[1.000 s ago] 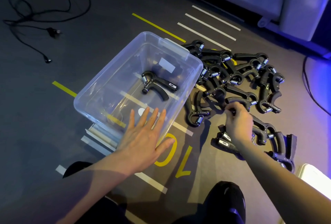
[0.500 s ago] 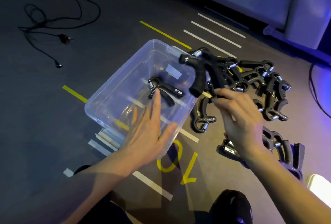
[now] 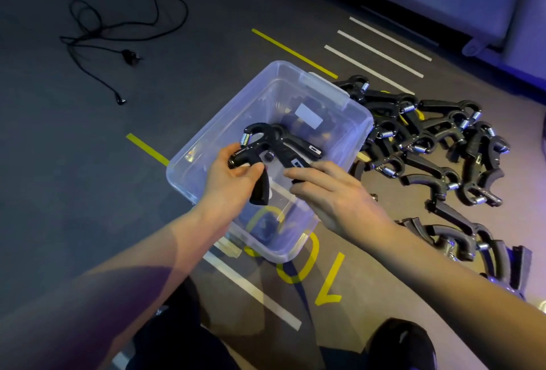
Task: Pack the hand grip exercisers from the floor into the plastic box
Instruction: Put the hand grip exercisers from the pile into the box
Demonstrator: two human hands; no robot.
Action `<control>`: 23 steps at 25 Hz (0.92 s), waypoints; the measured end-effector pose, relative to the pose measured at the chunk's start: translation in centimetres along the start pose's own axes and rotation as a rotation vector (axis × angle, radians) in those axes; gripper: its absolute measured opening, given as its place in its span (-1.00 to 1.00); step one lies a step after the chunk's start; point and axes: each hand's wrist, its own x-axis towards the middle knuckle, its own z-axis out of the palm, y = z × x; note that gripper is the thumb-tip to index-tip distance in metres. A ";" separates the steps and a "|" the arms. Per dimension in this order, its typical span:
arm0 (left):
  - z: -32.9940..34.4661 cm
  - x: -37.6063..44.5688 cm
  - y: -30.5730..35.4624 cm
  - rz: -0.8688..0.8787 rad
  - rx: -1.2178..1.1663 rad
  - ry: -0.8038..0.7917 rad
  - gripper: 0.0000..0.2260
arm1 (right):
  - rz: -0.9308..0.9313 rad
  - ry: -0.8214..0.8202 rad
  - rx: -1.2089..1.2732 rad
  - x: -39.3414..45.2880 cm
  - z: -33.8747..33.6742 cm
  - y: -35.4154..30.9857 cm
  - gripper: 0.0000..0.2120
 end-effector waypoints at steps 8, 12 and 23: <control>-0.2 0.9 -0.2 0.006 0.240 0.181 -0.55 | 0.480 -0.423 0.468 5.1 1.0 -0.6 -0.85; 0.1 1.0 -0.5 -0.011 0.315 0.118 -0.47 | 0.457 -0.601 0.440 7.2 2.6 0.5 -0.75; -1.6 0.1 -1.0 0.434 1.397 0.039 -0.28 | 0.453 -1.035 0.046 9.0 8.3 4.1 -0.50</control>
